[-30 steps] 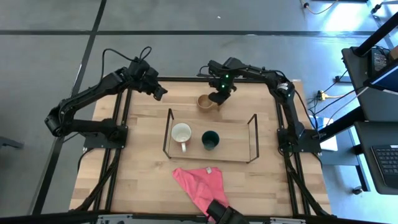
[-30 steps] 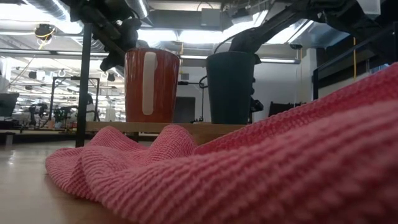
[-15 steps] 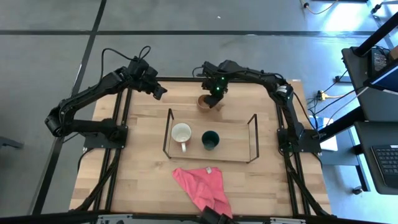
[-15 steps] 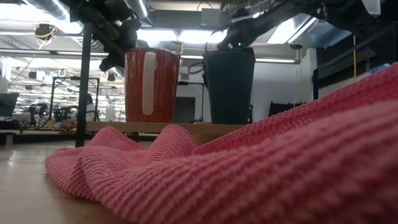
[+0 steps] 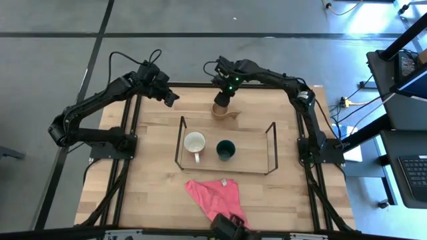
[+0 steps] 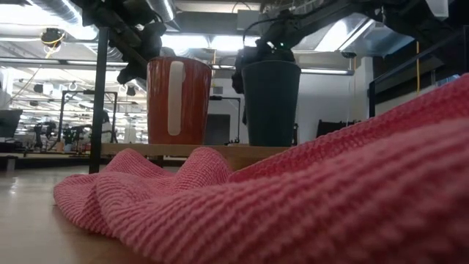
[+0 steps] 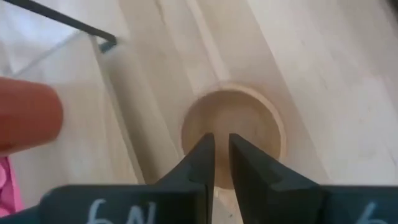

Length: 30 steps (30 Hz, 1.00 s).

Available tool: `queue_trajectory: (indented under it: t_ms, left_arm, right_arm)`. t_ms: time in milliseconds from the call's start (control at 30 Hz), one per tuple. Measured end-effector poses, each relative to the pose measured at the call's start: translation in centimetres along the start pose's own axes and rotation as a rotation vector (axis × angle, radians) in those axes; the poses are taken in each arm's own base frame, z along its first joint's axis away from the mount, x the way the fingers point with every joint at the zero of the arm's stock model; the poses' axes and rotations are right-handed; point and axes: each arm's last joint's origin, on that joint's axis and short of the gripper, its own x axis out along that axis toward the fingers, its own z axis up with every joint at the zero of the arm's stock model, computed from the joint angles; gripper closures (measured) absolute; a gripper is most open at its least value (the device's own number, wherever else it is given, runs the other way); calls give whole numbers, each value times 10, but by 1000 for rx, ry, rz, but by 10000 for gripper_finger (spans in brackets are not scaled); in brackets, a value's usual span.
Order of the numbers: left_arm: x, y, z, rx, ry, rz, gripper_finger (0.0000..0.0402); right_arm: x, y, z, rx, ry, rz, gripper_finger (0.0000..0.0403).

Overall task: Stack small to large cups/mugs on shelf
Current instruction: Move wooden mug from the bottom to the top

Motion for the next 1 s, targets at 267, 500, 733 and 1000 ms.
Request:
queue_trajectory:
  t_ms: [267,500,733,1000]
  left_arm:
    - [0,0,0,0,0,1,315]
    - [0,0,0,0,-3,10,315]
    - [0,1,0,-1,-6,18,315]
    - [0,1,0,-21,-8,25,315]
  right_arm:
    - [8,-28,-10,100,19,-121,354]
    - [13,-33,-11,109,-3,-62,354]
    - [32,-31,-7,128,-21,-32,354]
    - [45,-29,-7,126,0,-42,354]
